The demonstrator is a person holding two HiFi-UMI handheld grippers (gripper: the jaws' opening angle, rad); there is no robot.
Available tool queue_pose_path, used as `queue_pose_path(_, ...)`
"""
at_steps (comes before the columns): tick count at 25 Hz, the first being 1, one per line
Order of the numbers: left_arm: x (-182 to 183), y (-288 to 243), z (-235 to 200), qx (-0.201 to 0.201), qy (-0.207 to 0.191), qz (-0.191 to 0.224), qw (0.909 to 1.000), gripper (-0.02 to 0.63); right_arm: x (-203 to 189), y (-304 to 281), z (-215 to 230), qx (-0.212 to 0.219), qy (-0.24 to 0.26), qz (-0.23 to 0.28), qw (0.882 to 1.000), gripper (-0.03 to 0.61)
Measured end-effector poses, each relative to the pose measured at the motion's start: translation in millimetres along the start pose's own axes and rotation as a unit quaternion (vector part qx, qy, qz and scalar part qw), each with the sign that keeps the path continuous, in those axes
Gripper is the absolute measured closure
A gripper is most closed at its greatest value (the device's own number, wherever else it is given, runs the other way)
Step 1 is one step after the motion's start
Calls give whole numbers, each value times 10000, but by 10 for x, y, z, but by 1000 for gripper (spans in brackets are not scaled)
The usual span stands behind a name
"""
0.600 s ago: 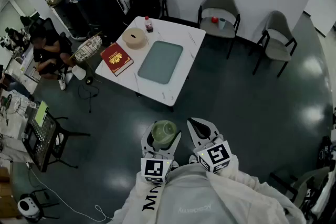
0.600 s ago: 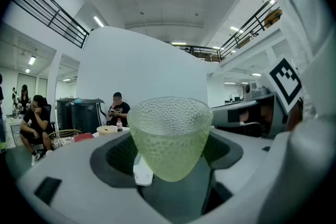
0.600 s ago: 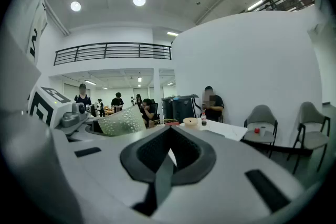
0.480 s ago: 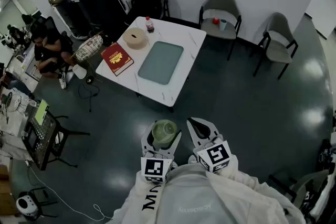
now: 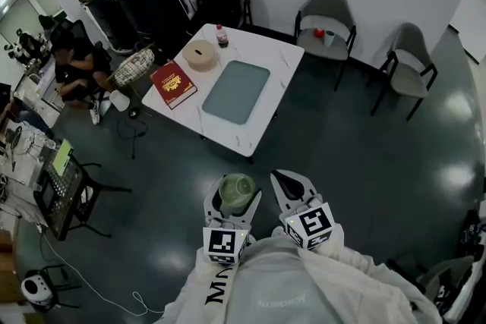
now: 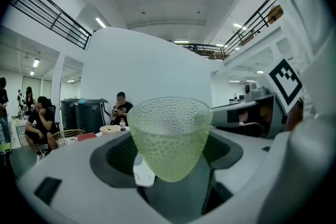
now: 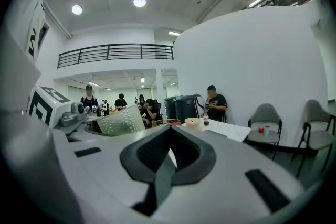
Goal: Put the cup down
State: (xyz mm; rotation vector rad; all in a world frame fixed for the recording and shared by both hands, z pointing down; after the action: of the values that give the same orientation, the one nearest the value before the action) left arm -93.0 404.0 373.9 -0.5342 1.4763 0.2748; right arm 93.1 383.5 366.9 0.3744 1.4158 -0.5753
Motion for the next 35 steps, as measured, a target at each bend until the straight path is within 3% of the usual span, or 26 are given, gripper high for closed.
queue_pose_path(6,-25,-40,50,146,43,-100,9998,230,-2,71,144,38,-115,-32,9999,574)
queue_pose_path(15,7,-24,125,556,-41,88,9984,230,-99,228,372,-105,-375,-17,9992,574)
queue_pose_path(35,-49,-442,-144,556,31,16,9984,230,-195,-146,643,-163,-506,-158,9985,574)
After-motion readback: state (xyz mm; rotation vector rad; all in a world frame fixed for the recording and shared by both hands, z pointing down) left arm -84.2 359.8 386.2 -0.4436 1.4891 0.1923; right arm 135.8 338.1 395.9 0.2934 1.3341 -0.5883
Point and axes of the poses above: the fingertips, and each gripper's own axes: y backward along the fingers, z to its right, x out of its top, the point moved 10 cm from there along y, backward along the fingers, and after that the axes turned 2 degrees about z, right-handed, at the moved point
